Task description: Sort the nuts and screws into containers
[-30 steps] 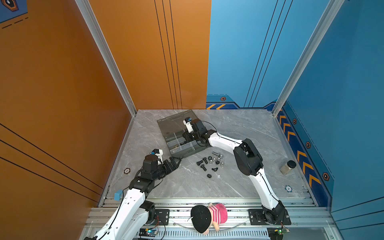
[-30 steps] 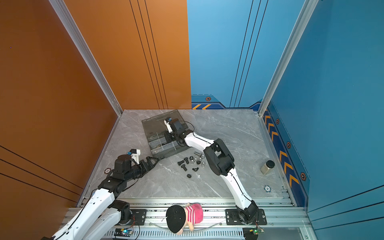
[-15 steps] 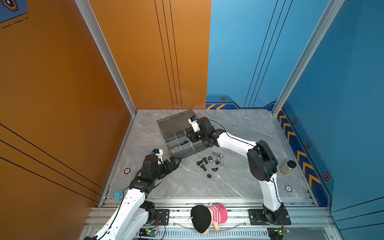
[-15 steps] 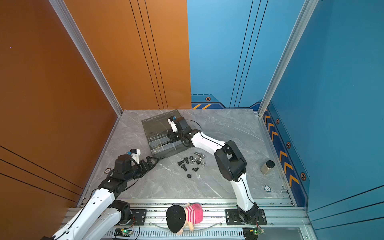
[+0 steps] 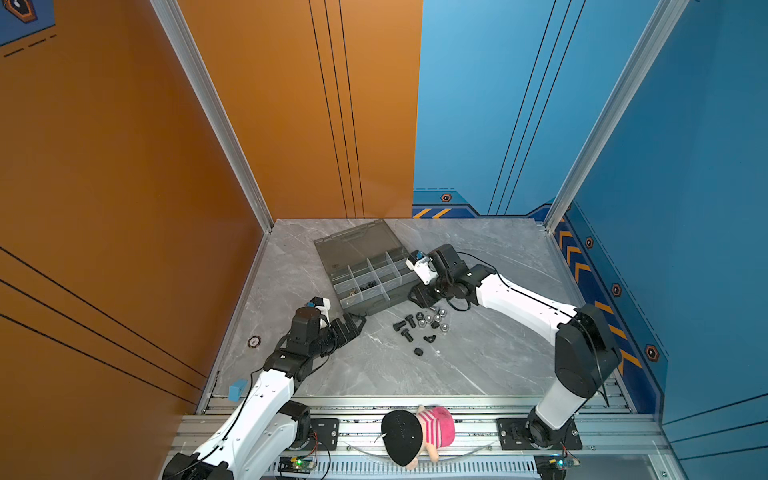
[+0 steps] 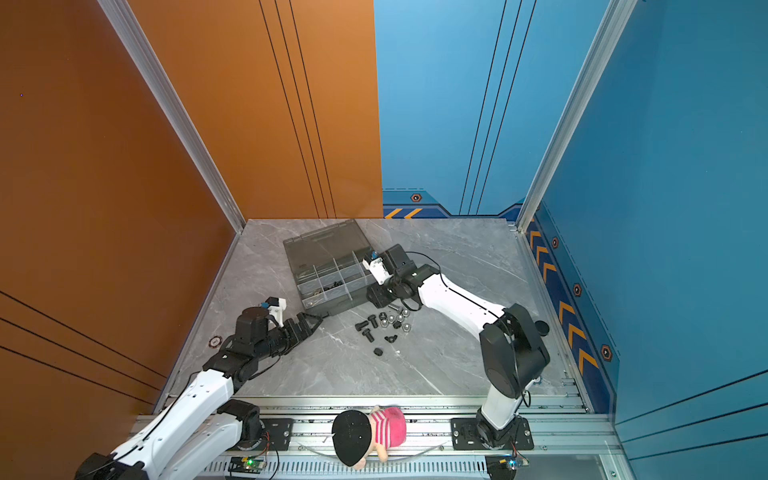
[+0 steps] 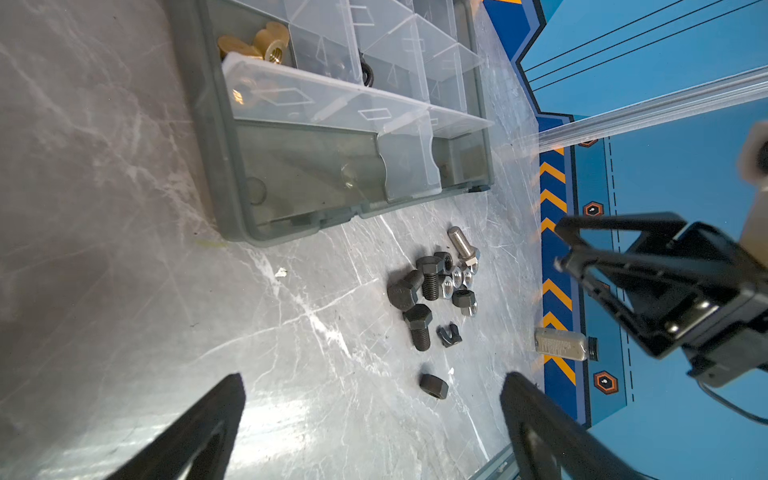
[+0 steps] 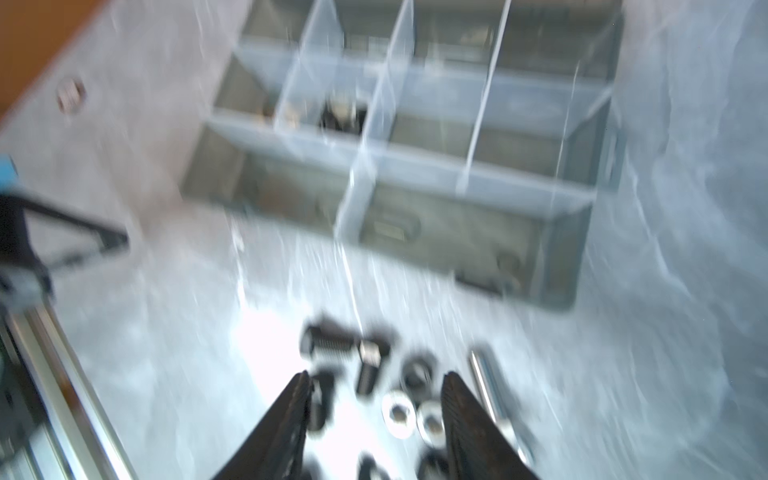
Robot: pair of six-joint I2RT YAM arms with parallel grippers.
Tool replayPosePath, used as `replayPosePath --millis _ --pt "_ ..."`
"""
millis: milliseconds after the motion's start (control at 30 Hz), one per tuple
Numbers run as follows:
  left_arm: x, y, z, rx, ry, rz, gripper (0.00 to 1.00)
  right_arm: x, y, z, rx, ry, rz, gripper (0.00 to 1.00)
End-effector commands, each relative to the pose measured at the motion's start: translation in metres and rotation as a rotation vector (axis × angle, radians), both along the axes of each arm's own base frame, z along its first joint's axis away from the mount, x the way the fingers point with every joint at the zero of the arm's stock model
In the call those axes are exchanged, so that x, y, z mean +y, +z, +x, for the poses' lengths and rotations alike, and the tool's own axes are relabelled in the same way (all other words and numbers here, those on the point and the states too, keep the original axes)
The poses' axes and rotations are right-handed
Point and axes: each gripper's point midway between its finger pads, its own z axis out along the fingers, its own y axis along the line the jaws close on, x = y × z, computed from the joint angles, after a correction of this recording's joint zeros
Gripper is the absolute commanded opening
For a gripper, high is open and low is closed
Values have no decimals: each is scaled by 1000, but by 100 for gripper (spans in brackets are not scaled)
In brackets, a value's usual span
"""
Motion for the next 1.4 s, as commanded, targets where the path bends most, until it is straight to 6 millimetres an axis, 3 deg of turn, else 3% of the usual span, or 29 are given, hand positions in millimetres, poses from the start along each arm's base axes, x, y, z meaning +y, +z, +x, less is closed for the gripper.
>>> replayPosePath --millis 0,133,267,533,1000,1367 --pt "-4 10 1 -36 -19 0 98 -34 -11 -45 102 139 -91 58" --pt "-3 12 1 -42 -15 2 98 -47 -13 -69 160 214 -103 61" --pt "-4 13 0 -40 -23 6 98 -46 -19 -75 194 246 -115 61" --pt "-3 12 0 -36 -23 14 98 -49 -59 -87 225 314 -258 59" --pt "-3 8 1 -24 -26 24 98 -37 -92 -77 221 334 -294 56" --pt "-4 7 1 -17 -31 23 98 -24 -99 -72 233 372 -298 55"
